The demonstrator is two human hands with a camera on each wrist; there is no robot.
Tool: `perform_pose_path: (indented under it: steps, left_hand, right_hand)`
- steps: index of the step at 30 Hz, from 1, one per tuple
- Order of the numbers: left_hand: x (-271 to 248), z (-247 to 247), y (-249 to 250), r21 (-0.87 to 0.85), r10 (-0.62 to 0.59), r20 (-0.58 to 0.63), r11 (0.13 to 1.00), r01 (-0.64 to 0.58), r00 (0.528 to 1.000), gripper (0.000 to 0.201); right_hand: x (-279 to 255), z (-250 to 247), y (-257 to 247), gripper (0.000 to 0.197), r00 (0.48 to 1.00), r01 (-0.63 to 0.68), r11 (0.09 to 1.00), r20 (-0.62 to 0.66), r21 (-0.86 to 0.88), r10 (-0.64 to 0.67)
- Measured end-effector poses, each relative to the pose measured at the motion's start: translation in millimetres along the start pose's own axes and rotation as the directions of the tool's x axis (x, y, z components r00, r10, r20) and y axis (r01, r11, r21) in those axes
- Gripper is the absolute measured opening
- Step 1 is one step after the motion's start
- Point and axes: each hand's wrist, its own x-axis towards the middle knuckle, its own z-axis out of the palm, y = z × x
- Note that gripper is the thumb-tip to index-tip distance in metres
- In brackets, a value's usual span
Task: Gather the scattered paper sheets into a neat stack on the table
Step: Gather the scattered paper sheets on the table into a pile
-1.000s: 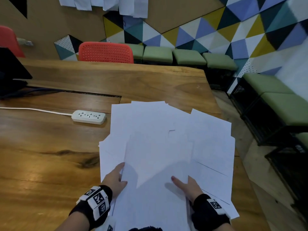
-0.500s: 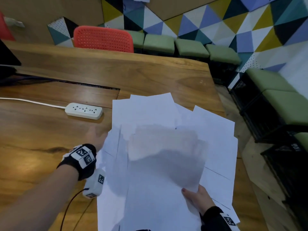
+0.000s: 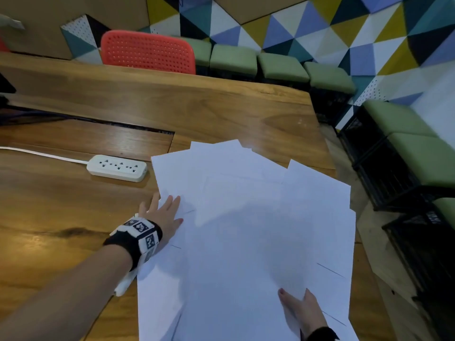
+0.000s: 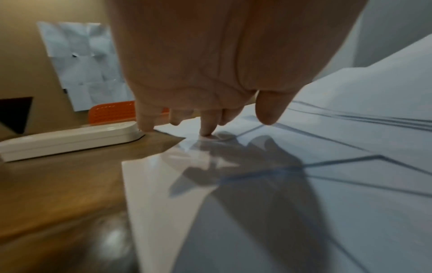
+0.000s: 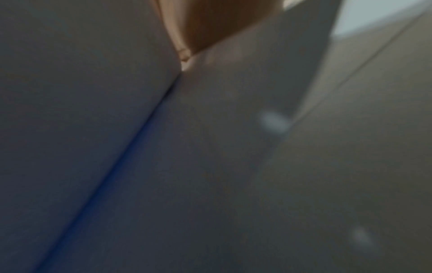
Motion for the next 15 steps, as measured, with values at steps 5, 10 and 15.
perform_pose_path:
  steps: [5,10,15]
  left_hand:
    - [-59,15,-3,0.054,0.059,0.083,0.996,-0.064,0.995,0.062]
    - [-99,14,-5,-0.407,0.184,0.134,0.906,-0.116,0.974,0.051]
    - [-54,-2,-24,-0.640,-0.108,-0.203,0.767,-0.048,0.973,0.040]
  right_hand:
    - [2,1,3,0.040,0.998,-0.064,0.996,-0.021,0.058,0.065]
    - [0,3,1,0.018,0.999,-0.027,0.999,-0.019,0.029,0.028]
    - [3,5,4,0.074,0.999,-0.049,0.998,0.009,0.046,0.049]
